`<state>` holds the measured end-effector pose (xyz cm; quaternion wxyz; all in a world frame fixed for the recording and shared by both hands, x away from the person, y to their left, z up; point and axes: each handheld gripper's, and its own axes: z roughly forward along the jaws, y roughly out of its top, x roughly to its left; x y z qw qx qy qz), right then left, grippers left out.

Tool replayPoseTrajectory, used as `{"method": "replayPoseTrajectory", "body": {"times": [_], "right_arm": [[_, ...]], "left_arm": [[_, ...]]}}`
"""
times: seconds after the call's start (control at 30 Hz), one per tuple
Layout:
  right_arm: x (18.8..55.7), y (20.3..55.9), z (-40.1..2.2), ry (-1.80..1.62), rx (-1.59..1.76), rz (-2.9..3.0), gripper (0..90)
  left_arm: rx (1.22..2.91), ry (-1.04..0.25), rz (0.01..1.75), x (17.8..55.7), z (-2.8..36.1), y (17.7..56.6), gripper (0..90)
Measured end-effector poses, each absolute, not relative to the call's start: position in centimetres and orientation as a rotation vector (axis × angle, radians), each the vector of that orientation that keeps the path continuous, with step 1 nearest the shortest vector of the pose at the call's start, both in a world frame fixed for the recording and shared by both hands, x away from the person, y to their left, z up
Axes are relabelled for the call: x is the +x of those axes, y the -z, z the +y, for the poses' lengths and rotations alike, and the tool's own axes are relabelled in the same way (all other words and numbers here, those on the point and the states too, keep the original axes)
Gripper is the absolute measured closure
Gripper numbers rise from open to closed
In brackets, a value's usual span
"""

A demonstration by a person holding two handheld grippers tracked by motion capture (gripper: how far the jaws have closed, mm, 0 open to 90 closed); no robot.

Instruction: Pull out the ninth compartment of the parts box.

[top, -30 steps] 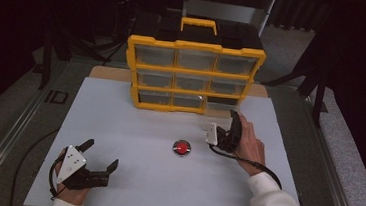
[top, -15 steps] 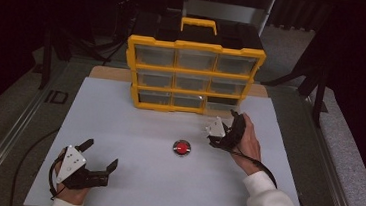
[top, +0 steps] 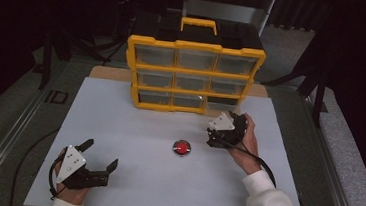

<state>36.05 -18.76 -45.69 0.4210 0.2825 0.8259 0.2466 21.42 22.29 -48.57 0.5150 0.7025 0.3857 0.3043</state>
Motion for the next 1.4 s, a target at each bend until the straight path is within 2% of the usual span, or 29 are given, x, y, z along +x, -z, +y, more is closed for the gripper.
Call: {"method": "replayPoseTrajectory", "body": {"times": [0.7,1.4], "right_arm": [[36.7,44.6,-19.3,-0.868,0.914,2.26,8.8],[36.6,43.5,-18.7,-0.947,0.91,2.323,8.8]], "left_arm": [[1.686,-0.729,0.931,21.5,22.3,48.6,0.0],[1.686,-0.728,0.929,21.5,22.3,48.6,0.0]]}}
